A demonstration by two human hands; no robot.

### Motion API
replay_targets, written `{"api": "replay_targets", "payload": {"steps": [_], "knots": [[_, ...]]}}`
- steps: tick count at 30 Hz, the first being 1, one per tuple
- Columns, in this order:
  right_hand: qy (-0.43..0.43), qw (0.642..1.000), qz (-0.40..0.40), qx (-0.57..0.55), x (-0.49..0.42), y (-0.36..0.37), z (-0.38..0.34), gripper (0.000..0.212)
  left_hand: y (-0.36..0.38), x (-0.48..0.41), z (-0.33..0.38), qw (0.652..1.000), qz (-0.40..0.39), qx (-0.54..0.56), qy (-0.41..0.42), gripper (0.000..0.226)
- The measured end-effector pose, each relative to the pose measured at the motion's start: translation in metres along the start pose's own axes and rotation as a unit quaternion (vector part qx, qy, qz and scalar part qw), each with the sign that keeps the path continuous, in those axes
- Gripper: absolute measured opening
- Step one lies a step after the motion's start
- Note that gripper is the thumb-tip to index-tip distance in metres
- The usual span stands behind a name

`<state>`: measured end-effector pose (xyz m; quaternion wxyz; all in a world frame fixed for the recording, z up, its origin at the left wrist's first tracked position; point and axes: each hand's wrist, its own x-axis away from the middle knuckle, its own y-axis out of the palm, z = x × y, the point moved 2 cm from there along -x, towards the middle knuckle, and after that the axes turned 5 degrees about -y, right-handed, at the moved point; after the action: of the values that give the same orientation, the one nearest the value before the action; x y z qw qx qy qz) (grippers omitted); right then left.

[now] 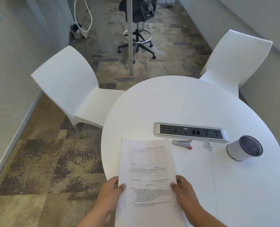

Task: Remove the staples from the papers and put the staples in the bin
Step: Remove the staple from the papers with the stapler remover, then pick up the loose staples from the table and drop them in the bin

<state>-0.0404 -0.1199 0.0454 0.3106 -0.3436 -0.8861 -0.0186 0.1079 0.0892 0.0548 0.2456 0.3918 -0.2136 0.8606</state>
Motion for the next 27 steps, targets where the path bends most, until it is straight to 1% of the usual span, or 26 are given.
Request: {"api": "replay_targets", "payload": {"steps": [2,5,6,7,8,9,10,11,12,13,14,15,17,20,25,27], "knots": [[0.007,1.000,0.011,0.016,-0.013,0.014,-0.001,0.017,-0.008,-0.013,0.009,1.000,0.006,0.016,0.014,0.022],[-0.018,0.999,0.029,0.036,-0.040,0.025,-0.015,0.015,-0.012,-0.036,0.032,0.997,0.039,-0.003,0.067,0.018],[-0.031,0.998,0.036,0.052,-0.051,0.028,-0.020,0.017,-0.013,-0.044,0.039,0.994,0.050,-0.016,0.092,0.023],[-0.046,0.995,0.044,0.077,-0.060,0.029,-0.024,0.023,-0.014,-0.052,0.045,0.991,0.049,-0.031,0.118,0.041],[-0.062,0.989,0.056,0.124,-0.067,0.029,-0.026,0.037,-0.014,-0.059,0.048,0.986,0.036,-0.054,0.152,0.062],[-0.078,0.975,0.066,0.197,-0.072,0.027,-0.026,0.054,-0.015,-0.068,0.048,0.976,0.022,-0.108,0.188,0.082],[-0.096,0.951,0.066,0.287,-0.073,0.025,-0.024,0.068,-0.014,-0.077,0.043,0.952,0.012,-0.204,0.226,0.094],[-0.121,0.920,0.048,0.371,-0.072,0.024,-0.020,0.076,-0.014,-0.085,0.035,0.917,0.013,-0.308,0.254,0.098],[-0.149,0.886,0.015,0.438,-0.072,0.024,-0.015,0.079,-0.015,-0.096,0.024,0.881,0.019,-0.392,0.265,0.097],[-0.171,0.857,-0.019,0.486,-0.072,0.024,-0.008,0.079,-0.015,-0.102,0.015,0.856,0.019,-0.447,0.259,0.095],[-0.183,0.836,-0.044,0.515,-0.072,0.025,0.000,0.078,-0.016,-0.106,0.008,0.842,0.016,-0.478,0.250,0.092],[-0.188,0.822,-0.056,0.534,-0.072,0.027,0.005,0.077,-0.017,-0.109,0.003,0.835,0.014,-0.494,0.242,0.091],[-0.190,0.805,-0.059,0.559,-0.073,0.030,0.012,0.076,-0.018,-0.111,-0.002,0.821,0.018,-0.517,0.243,0.090],[-0.187,0.794,-0.049,0.576,-0.073,0.033,0.016,0.074,-0.018,-0.113,-0.007,0.813,0.024,-0.530,0.239,0.092],[-0.189,0.804,-0.041,0.563,-0.075,0.034,0.014,0.075,-0.015,-0.113,-0.006,0.820,0.031,-0.521,0.237,0.095],[-0.185,0.812,-0.040,0.552,-0.076,0.032,0.013,0.079,-0.012,-0.111,-0.006,0.807,0.061,-0.526,0.259,0.097]]}}
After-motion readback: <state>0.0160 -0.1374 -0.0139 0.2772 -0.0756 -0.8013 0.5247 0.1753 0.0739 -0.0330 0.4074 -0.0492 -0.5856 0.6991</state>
